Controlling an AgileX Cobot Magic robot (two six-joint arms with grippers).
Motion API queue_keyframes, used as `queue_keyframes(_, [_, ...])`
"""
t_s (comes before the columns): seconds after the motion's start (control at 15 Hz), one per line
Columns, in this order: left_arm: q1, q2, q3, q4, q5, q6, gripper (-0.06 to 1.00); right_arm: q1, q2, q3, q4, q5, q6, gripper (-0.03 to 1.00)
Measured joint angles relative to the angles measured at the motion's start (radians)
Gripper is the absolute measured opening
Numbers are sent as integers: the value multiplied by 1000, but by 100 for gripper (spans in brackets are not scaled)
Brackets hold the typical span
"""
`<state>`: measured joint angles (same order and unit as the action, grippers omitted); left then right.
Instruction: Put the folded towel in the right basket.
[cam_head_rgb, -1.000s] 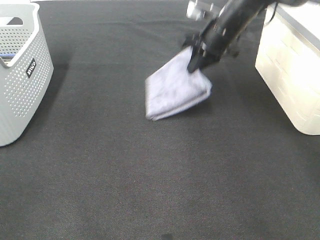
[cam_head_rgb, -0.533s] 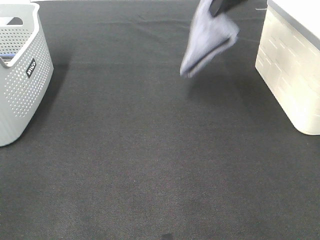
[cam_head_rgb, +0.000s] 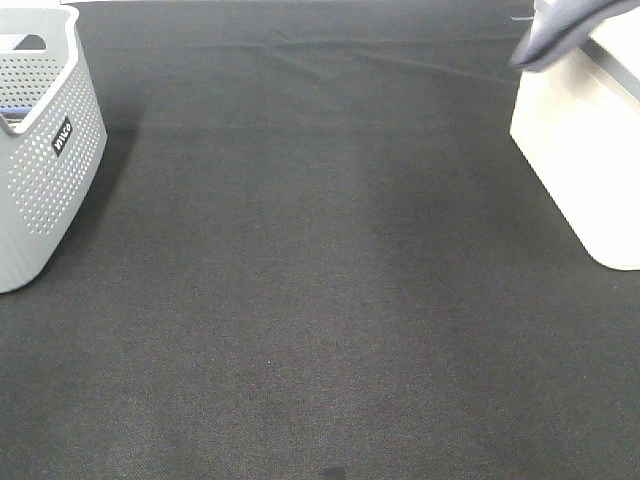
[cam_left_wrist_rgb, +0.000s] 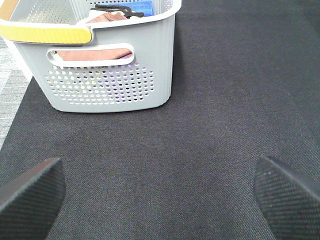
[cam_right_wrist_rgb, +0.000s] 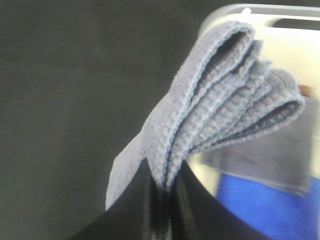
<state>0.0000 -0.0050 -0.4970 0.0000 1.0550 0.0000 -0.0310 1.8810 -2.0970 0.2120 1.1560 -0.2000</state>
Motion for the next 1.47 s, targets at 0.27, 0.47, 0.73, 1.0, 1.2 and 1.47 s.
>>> queue_keyframes(0.27, [0, 0, 0, 0, 0, 0, 97, -141, 2, 0, -15, 9, 56, 6])
queue_keyframes(0.47, [0, 0, 0, 0, 0, 0, 97, -178, 69, 0, -69, 9, 73, 6])
queue_keyframes(0.73, [0, 0, 0, 0, 0, 0, 97, -178, 169, 0, -89, 9, 92, 10])
queue_keyframes(1.0, [0, 0, 0, 0, 0, 0, 97, -178, 214, 0, -113, 10, 123, 41])
queue_keyframes(1.2, [0, 0, 0, 0, 0, 0, 97, -178, 216, 0, -140, -12, 126, 66])
queue_keyframes(1.47, [0, 0, 0, 0, 0, 0, 97, -172, 197, 0, -65, -1, 124, 73])
